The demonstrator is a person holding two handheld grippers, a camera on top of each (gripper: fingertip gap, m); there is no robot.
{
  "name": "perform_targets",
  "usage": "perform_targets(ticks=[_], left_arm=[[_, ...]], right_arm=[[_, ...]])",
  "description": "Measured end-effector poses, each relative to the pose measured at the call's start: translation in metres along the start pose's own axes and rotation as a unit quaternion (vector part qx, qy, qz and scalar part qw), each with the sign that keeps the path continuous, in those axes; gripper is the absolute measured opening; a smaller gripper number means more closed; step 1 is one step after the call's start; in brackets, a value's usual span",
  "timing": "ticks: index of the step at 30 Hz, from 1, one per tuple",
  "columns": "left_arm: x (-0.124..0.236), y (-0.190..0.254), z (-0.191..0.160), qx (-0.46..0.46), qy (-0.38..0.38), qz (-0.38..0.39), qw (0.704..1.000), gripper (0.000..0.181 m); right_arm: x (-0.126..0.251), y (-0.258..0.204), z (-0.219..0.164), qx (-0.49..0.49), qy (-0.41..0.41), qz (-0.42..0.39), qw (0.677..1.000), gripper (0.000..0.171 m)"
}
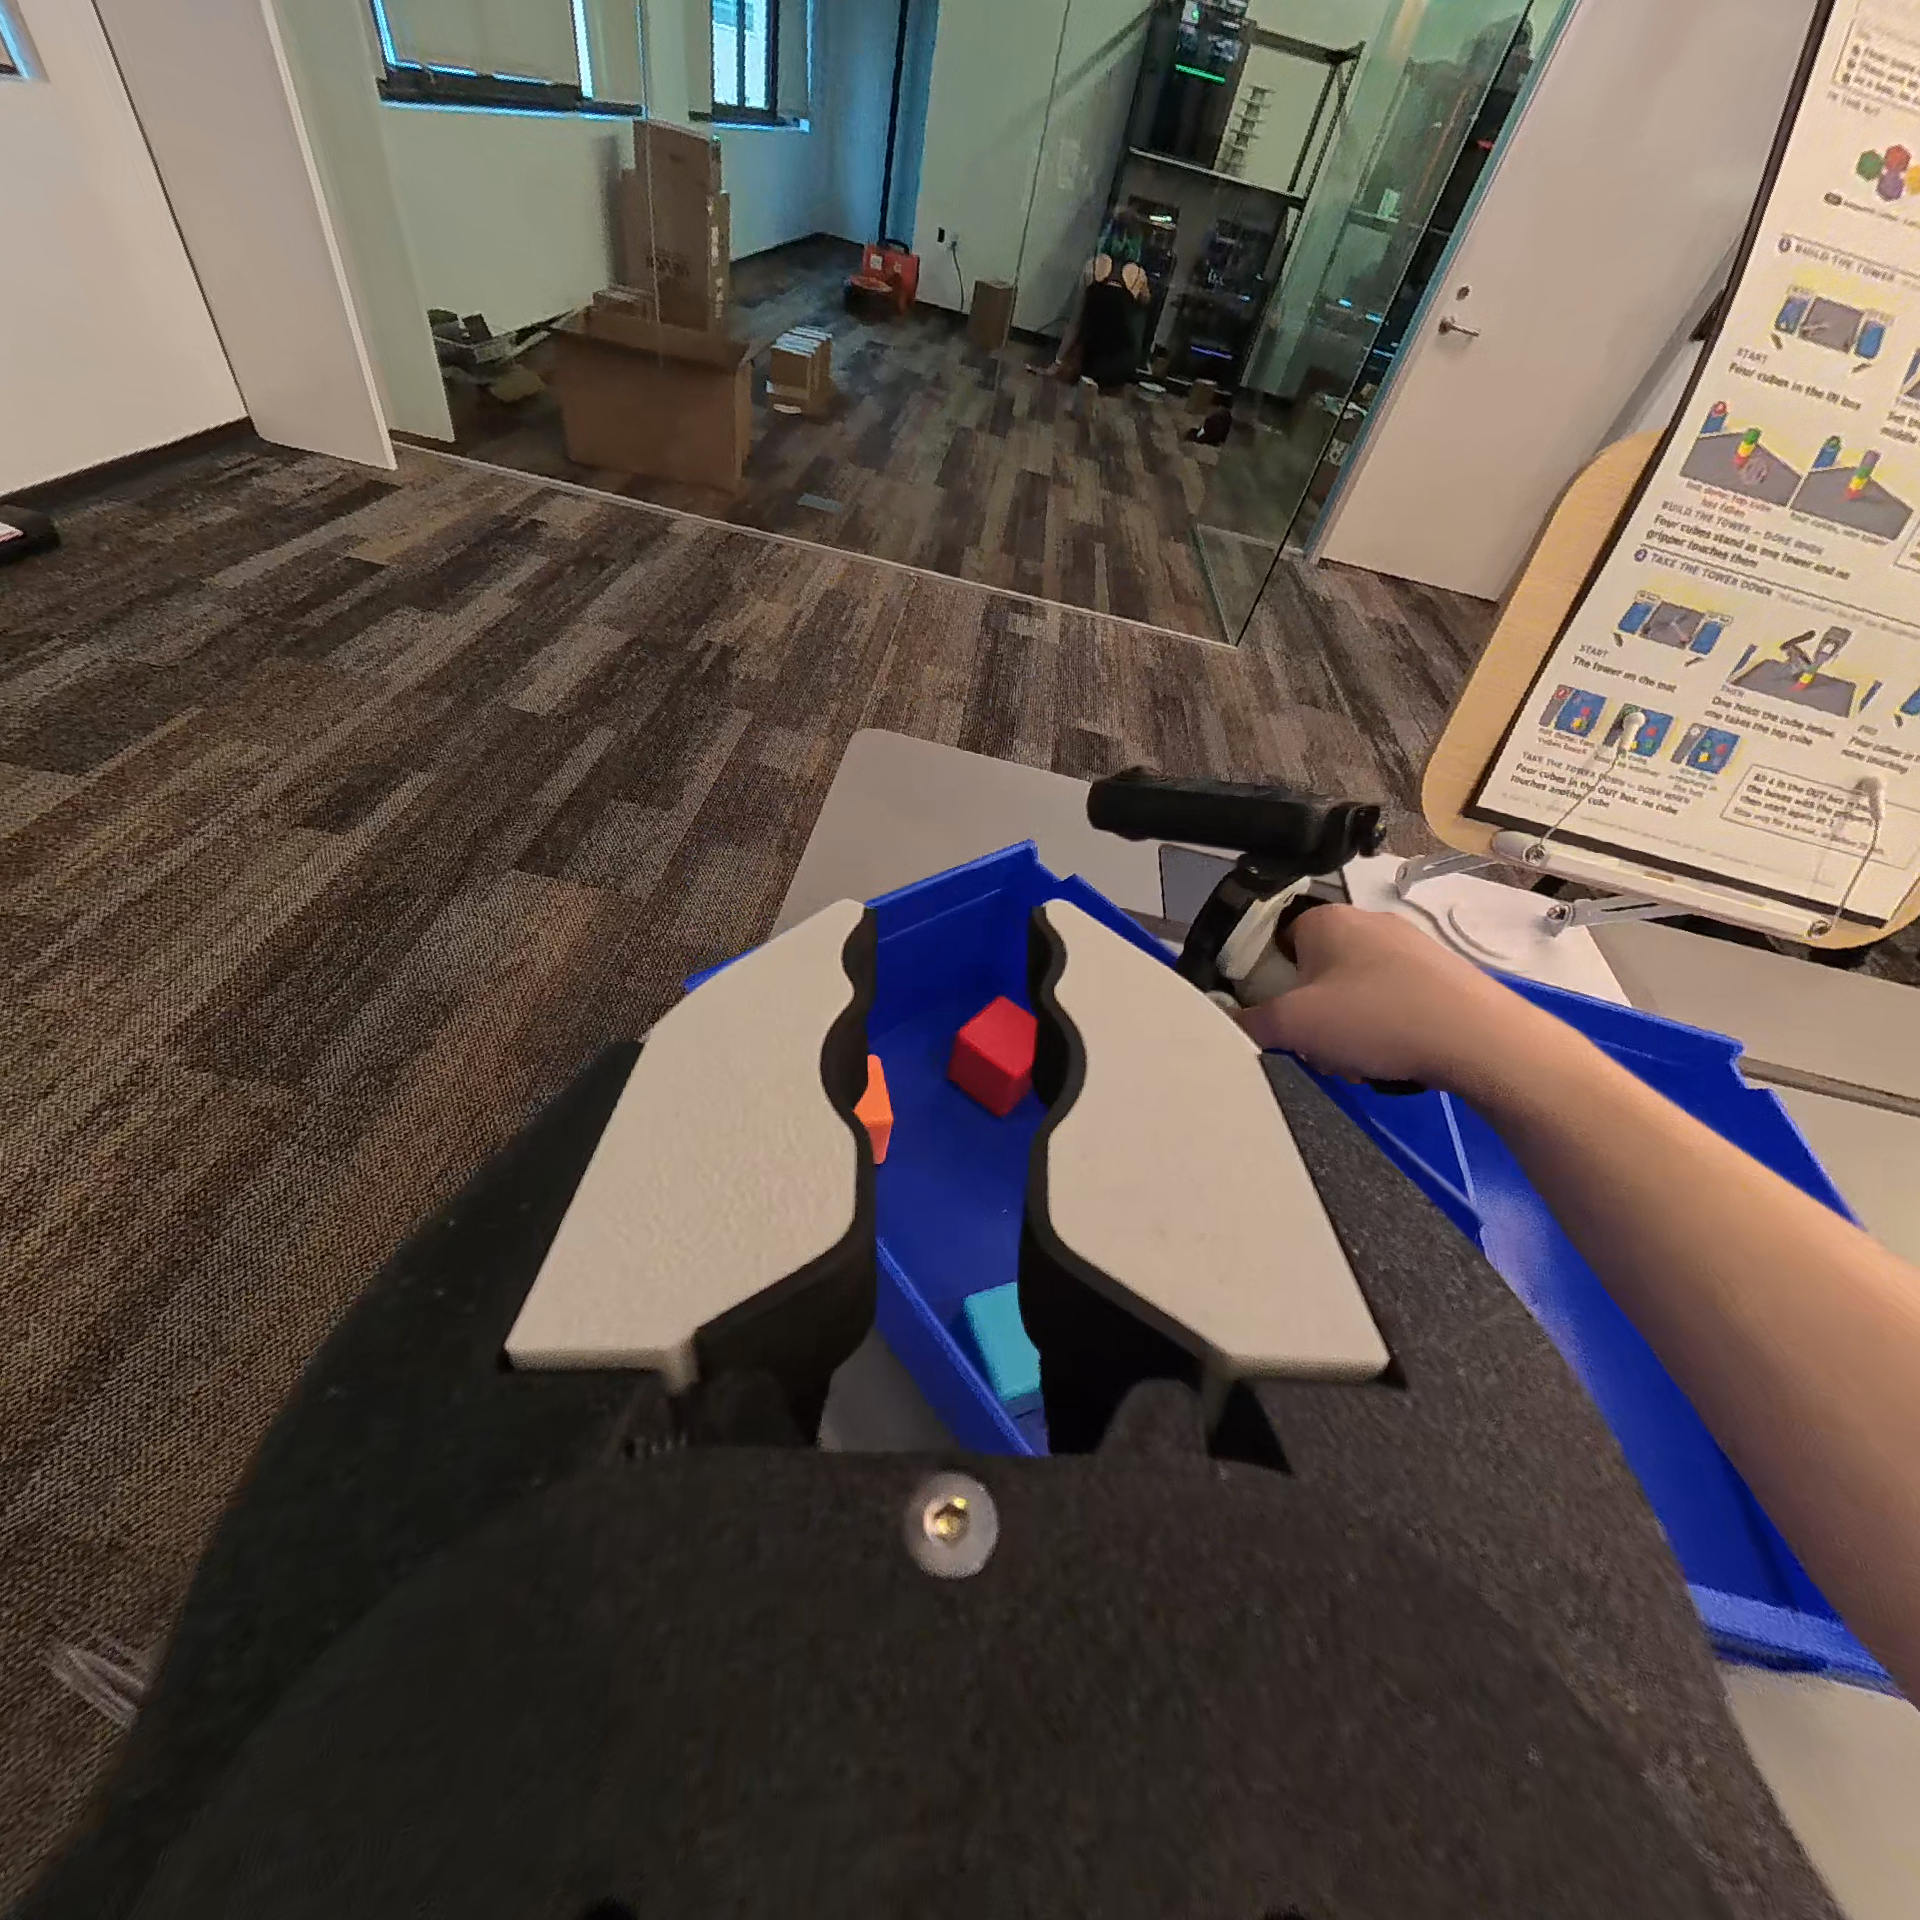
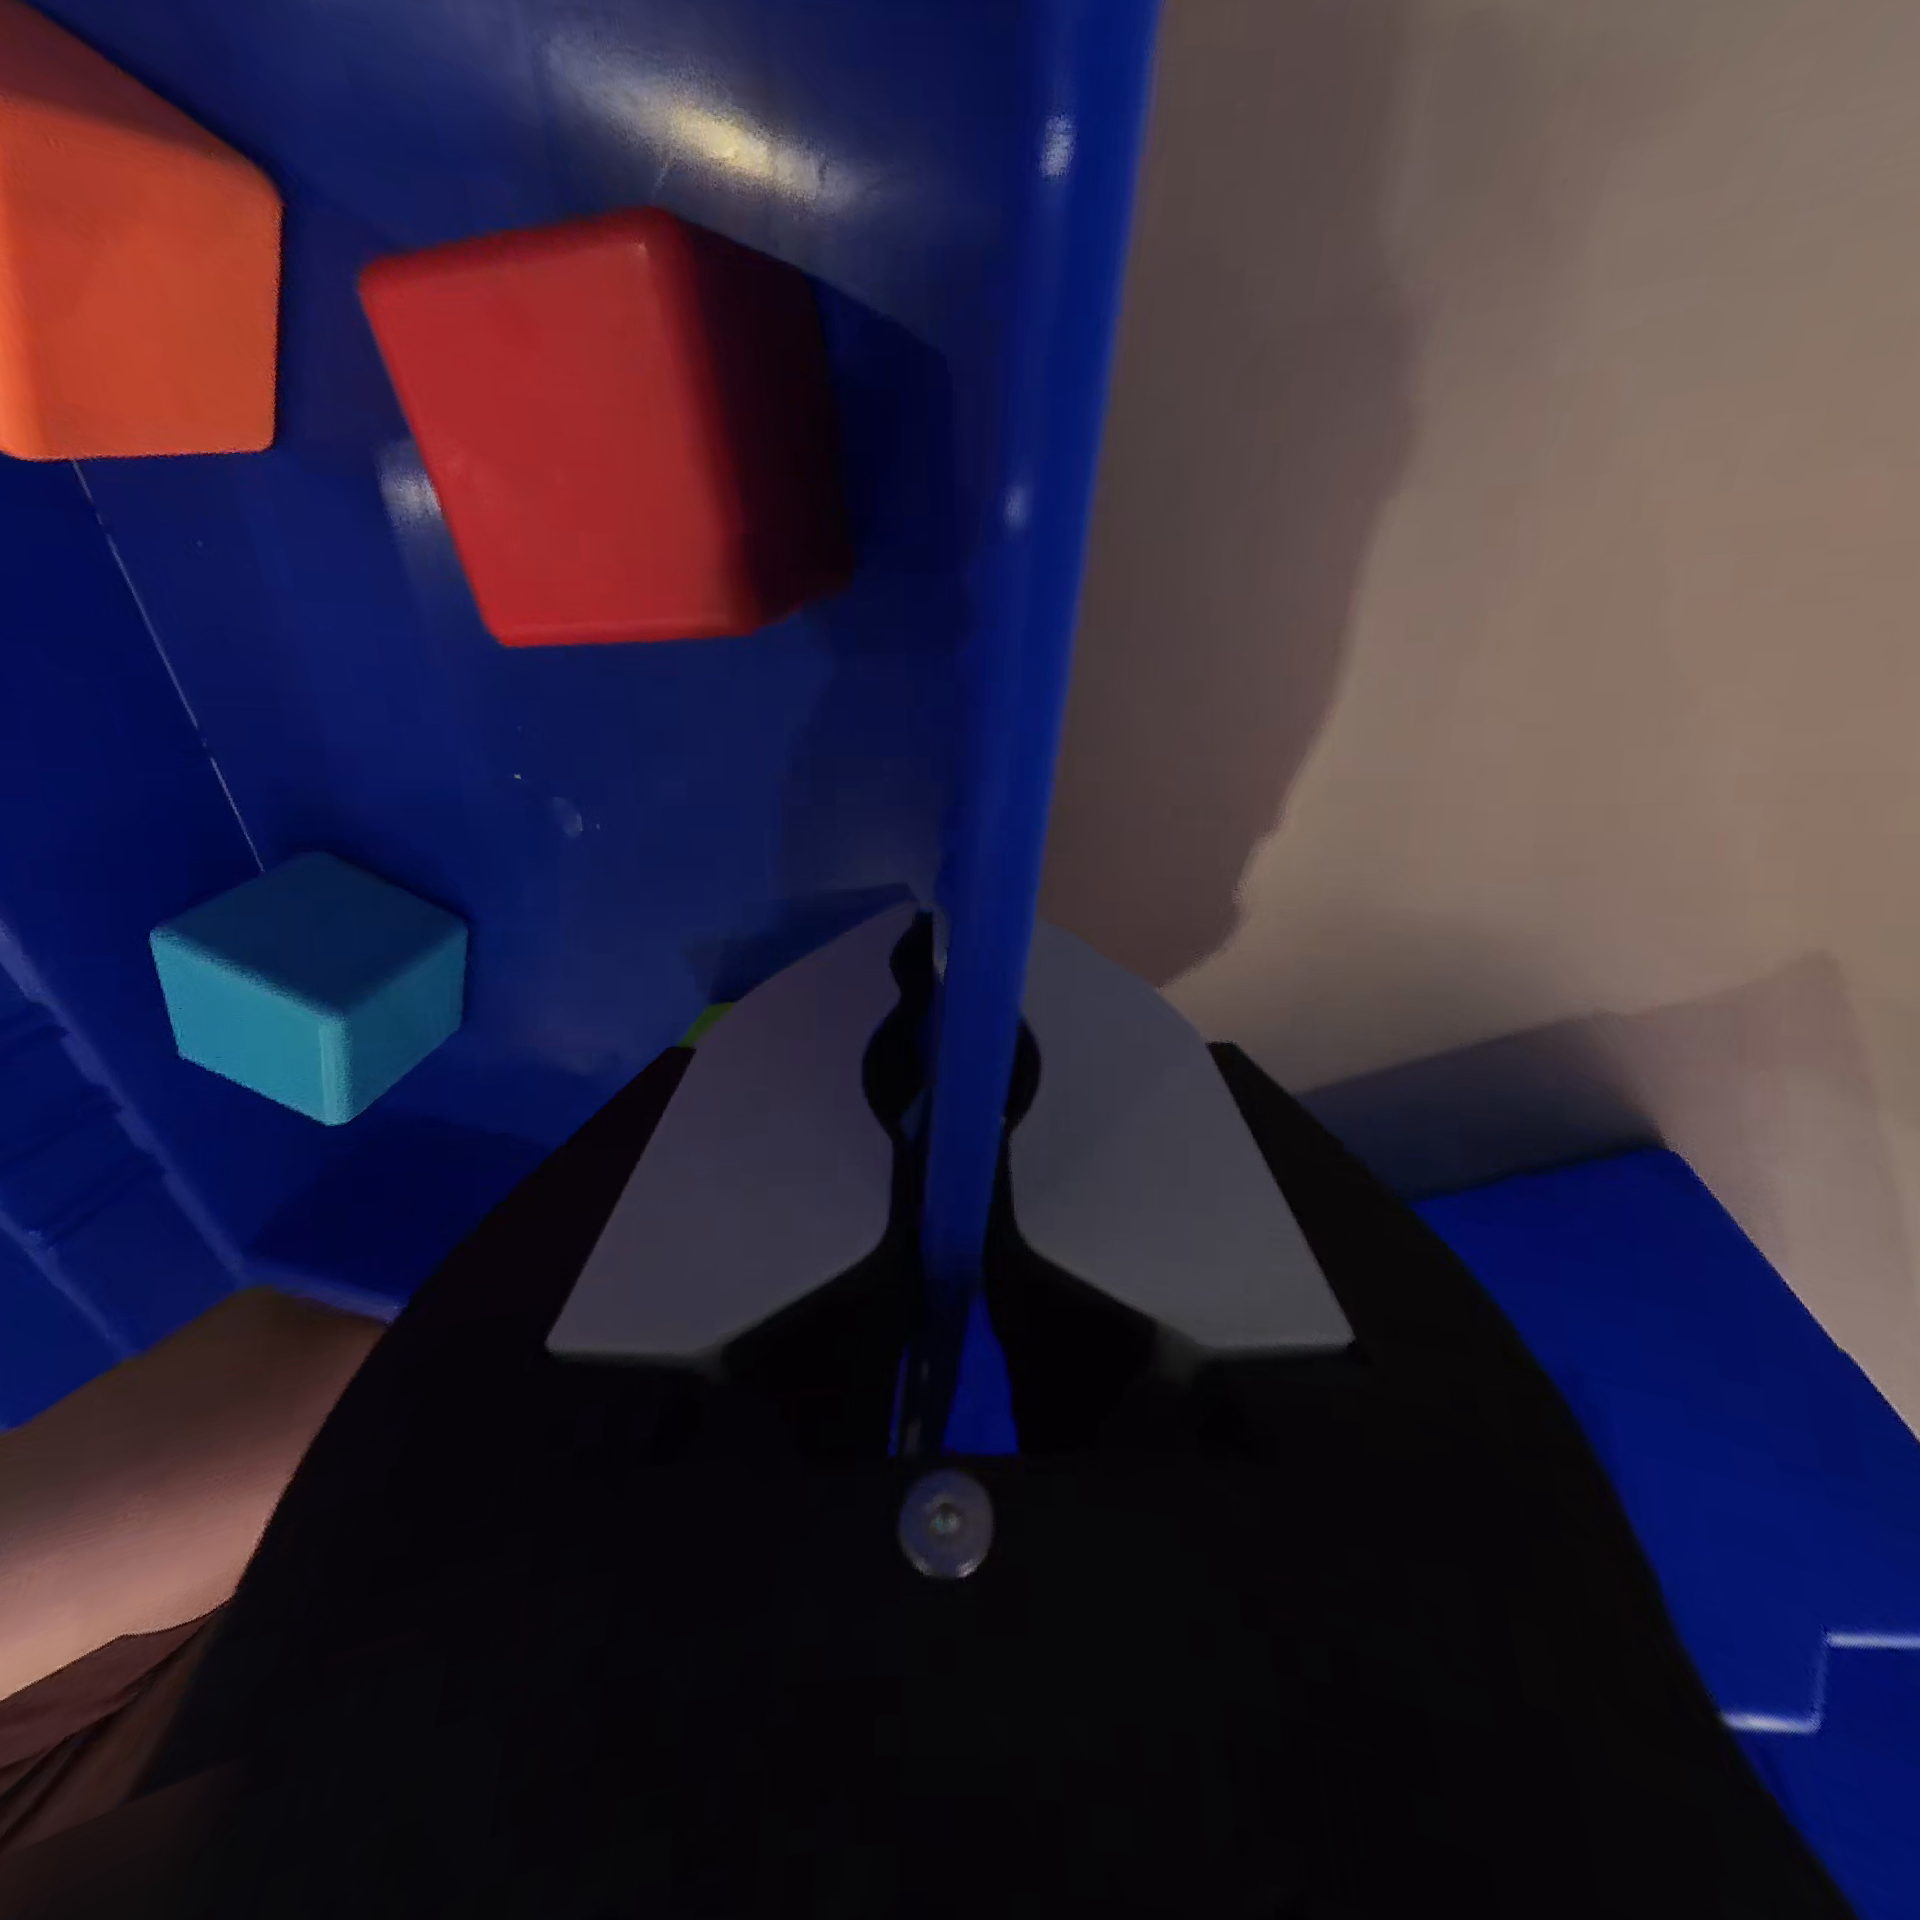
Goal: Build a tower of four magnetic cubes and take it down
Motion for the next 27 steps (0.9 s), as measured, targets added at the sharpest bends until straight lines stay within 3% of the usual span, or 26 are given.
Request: perform_targets(ticks=[1,5,9,12,13,15,19,22,25,27], left_arm=[[0.0,0.0,0.0,0.0,-0.001,0.0,1.0,0.027],[-0.002,0.001,-0.003,-0.004,-0.014,-0.004,1.0,0.028],[-0.005,-0.002,-0.007,-0.002,-0.036,-0.001,0.999,0.033],[-0.005,-0.003,-0.007,0.003,-0.038,-0.003,0.999,0.034],[-0.005,-0.003,-0.007,0.006,-0.038,-0.005,0.999,0.034],[-0.006,0.0,-0.007,0.008,-0.04,-0.011,0.999,0.034],[-0.008,0.013,-0.007,-0.009,-0.039,-0.015,0.999,0.034],[-0.011,0.024,-0.01,-0.035,-0.047,-0.008,0.998,0.034],[-0.013,0.034,-0.013,-0.055,-0.054,-0.002,0.997,0.034],[-0.014,0.04,-0.015,-0.063,-0.057,-0.005,0.996,0.035]], right_arm=[[-0.002,0.0,-0.001,0.003,0.002,0.0,1.0,0.013],[0.015,0.004,-0.001,0.011,0.086,0.004,0.996,0.013],[0.089,0.01,-0.032,0.033,0.25,-0.074,0.965,0.035],[0.127,0.027,-0.114,0.007,0.252,-0.196,0.948,0.058],[0.131,0.038,-0.149,-0.023,0.231,-0.236,0.944,0.07],[0.127,0.062,-0.221,-0.11,0.178,-0.289,0.934,0.075],[0.085,0.09,-0.31,-0.23,0.129,-0.245,0.933,0.076],[0.05,0.093,-0.327,-0.227,0.097,-0.166,0.955,0.066],[0.033,0.096,-0.334,-0.225,0.091,-0.081,0.967,0.02],[0.035,0.106,-0.347,-0.231,0.09,-0.073,0.966,0.01]])
Point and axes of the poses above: each gripper's, where its closed fingertips meet, x back along the fingers, z out of its top, y = z × x across the jaws, the point moved 7 cm from there along x, back along the fingers, and after that the axes turned 15 degrees about x, right-handed, at the moved point
